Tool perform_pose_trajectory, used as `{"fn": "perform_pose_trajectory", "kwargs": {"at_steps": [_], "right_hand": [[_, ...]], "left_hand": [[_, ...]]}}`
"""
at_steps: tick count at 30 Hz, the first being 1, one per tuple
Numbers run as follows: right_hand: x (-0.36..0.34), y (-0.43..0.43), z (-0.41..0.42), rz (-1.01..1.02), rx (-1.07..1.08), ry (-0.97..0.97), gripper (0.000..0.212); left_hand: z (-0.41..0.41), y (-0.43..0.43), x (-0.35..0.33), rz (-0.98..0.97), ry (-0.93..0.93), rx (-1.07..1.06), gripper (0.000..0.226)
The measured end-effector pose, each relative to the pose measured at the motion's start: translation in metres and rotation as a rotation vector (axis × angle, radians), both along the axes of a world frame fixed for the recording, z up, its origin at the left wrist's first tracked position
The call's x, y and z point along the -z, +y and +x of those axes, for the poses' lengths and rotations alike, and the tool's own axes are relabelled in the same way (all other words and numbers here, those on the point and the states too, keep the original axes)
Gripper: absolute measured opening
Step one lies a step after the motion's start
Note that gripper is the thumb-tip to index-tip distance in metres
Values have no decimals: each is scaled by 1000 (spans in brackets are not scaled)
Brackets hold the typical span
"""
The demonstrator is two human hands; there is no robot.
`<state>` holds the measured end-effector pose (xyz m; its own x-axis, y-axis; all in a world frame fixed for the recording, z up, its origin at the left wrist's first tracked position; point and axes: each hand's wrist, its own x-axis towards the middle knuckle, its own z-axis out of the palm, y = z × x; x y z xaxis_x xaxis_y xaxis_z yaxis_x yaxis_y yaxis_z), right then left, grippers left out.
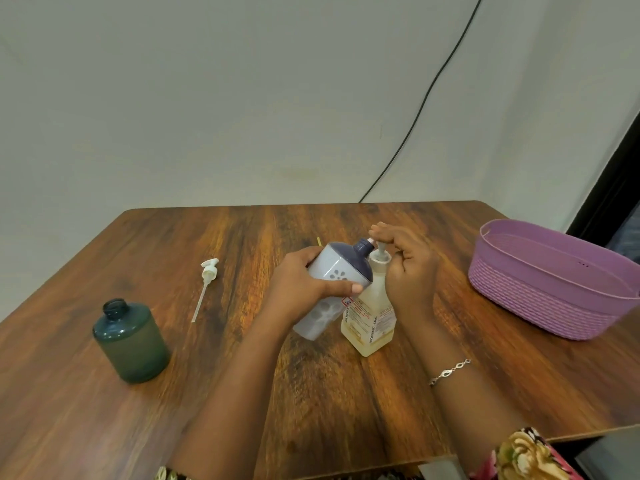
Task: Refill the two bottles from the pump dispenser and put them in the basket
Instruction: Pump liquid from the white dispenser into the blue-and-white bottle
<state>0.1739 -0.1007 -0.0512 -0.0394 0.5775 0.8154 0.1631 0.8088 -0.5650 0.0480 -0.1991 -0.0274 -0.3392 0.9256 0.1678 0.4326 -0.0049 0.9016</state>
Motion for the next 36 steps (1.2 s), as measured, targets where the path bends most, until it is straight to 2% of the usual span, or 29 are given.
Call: {"fn": "perform_pose_trajectory", "kwargs": {"at_steps": [3,7,13,18,25,36], "right_hand": [[-11,-1,1,-27,2,1,45],[6,-2,-3,51,68,-24,37],[13,0,-4,0,34,1,36],[-6,-5,0,-82,30,2,37],[14,7,-3,47,64,-16,39],[0,4,0,2,41,-43,43]], "left_hand": [[1,-2,-4,13,4,6,44],[2,0,-2,2,-2,-2,47],[2,-4,1,11,-20,-2,40],[1,-5,-1,18,-10,10,37],[-1,-5,4,22,-15,18,42],[0,-6,1,31,-98,41,41]]}}
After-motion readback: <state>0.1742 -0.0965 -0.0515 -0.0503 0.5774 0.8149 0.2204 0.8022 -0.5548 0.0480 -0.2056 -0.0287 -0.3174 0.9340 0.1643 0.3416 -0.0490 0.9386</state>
